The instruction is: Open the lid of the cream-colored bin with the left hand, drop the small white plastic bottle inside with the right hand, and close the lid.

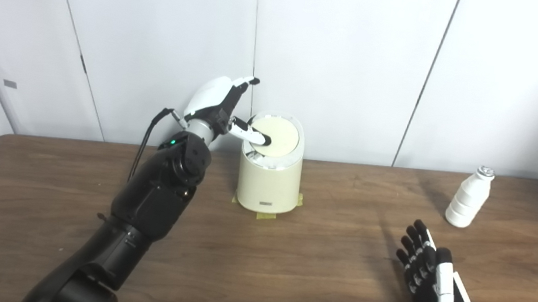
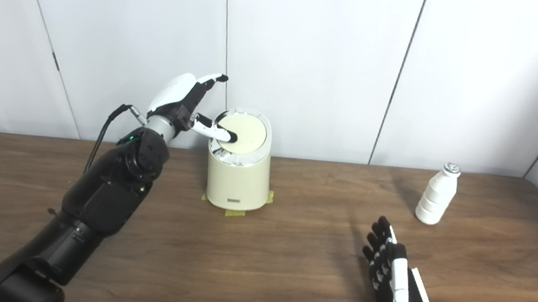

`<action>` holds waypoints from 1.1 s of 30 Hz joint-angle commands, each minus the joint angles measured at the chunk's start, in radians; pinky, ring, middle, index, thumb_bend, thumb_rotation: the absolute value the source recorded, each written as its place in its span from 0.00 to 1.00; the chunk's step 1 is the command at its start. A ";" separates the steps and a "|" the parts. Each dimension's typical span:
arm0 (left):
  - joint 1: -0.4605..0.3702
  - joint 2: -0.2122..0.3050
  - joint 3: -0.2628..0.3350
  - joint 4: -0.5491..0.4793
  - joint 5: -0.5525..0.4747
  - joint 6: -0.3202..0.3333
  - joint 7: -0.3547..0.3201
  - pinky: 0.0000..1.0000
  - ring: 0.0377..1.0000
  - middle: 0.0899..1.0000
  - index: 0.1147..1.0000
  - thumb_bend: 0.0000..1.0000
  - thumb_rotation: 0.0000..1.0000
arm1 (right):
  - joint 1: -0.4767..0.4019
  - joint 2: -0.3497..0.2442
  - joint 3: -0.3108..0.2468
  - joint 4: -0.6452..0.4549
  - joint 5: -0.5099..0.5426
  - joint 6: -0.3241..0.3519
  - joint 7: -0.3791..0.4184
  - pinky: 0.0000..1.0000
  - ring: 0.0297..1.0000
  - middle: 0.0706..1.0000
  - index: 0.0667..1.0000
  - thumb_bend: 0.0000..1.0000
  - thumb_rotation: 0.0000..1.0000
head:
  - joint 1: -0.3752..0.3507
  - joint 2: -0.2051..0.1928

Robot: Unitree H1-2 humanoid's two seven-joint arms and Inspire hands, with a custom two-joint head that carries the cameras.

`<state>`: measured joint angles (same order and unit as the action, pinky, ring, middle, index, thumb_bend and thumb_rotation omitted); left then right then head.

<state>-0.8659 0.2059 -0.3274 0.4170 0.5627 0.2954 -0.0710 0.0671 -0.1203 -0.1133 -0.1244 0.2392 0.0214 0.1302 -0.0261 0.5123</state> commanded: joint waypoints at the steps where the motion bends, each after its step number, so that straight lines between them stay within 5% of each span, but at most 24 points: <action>1: -0.078 0.000 0.003 -0.009 0.023 -0.027 0.032 0.85 0.93 0.97 0.95 0.88 0.17 | -0.019 0.009 0.003 -0.004 -0.002 -0.036 0.000 0.99 1.00 1.00 1.00 0.65 1.00 | -0.001 0.001; 15: -0.094 0.031 -0.074 0.034 0.155 -0.106 0.069 0.93 0.94 0.96 0.94 0.89 0.17 | -0.019 0.010 0.000 -0.008 -0.017 -0.040 -0.006 0.98 0.99 0.99 1.00 0.67 0.98 | -0.004 0.008; 33: -0.104 0.070 -0.185 0.062 0.344 -0.114 0.065 0.93 0.93 0.92 0.94 0.97 0.10 | -0.016 0.008 -0.003 -0.020 -0.021 -0.039 -0.008 0.97 0.98 0.99 1.00 0.68 0.98 | -0.010 0.022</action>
<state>-0.9212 0.2620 -0.5047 0.4735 0.8730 0.1878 -0.0184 0.0651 -0.1146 -0.1135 -0.1249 0.2178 0.0209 0.1244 -0.0353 0.5338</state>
